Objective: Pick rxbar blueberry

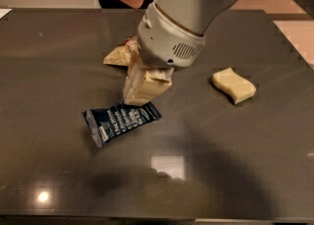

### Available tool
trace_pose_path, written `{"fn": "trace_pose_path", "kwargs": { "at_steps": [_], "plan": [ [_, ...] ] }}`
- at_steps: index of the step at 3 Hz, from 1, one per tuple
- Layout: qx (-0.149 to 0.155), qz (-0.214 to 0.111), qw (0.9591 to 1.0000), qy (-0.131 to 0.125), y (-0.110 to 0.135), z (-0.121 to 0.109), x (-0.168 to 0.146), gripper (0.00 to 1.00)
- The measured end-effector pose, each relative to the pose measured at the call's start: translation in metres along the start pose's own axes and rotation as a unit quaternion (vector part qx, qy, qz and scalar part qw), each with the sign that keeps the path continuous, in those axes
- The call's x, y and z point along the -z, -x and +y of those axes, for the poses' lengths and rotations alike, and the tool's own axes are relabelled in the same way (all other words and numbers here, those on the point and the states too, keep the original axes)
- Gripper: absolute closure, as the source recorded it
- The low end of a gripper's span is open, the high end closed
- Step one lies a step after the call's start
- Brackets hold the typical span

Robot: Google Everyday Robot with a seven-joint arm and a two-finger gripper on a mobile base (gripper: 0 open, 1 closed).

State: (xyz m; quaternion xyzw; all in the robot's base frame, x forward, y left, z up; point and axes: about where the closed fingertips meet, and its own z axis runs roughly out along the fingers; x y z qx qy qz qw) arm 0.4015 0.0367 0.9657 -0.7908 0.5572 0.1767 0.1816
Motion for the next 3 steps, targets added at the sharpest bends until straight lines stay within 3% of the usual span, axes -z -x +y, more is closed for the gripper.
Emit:
{"fn": "trace_pose_path", "kwargs": {
  "at_steps": [2, 3],
  "plan": [
    [-0.013, -0.008, 0.9992, -0.038, 0.011, -0.016, 0.052, 1.00],
    [-0.029, -0.003, 0.9984, -0.047, 0.002, -0.018, 0.063, 1.00]
  ]
}}
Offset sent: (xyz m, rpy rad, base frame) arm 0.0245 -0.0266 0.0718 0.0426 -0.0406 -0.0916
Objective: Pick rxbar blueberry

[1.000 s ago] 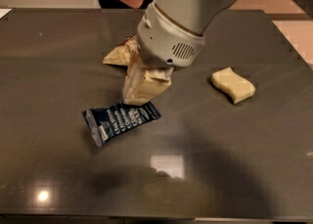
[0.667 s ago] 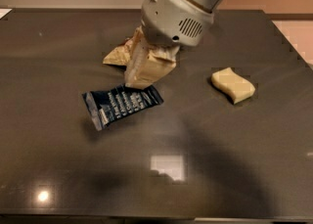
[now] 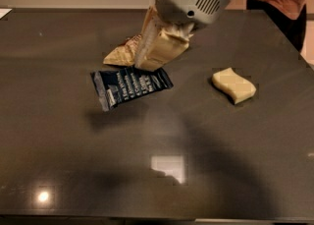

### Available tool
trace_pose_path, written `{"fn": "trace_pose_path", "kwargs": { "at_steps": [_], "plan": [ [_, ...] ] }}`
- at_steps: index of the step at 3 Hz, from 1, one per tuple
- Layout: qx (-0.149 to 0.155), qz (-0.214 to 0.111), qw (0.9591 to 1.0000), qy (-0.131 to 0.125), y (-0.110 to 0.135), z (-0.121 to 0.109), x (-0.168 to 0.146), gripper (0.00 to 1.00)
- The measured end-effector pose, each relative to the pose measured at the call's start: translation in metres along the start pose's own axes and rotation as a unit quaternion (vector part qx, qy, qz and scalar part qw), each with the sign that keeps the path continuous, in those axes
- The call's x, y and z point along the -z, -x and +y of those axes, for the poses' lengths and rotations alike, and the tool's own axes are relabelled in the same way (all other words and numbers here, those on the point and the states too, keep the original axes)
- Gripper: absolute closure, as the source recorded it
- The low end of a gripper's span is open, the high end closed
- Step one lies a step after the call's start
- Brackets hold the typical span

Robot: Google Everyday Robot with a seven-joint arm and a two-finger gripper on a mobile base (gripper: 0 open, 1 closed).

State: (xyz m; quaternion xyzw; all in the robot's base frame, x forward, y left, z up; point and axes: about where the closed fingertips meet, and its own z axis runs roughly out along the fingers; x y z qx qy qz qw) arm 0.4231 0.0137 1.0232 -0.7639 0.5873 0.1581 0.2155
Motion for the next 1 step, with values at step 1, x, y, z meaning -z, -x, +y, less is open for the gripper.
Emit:
{"fn": "trace_pose_path", "kwargs": {
  "at_steps": [1],
  "plan": [
    [-0.001, 0.000, 1.0000, -0.001, -0.0002, -0.0001, 0.0006, 1.00]
  ]
}}
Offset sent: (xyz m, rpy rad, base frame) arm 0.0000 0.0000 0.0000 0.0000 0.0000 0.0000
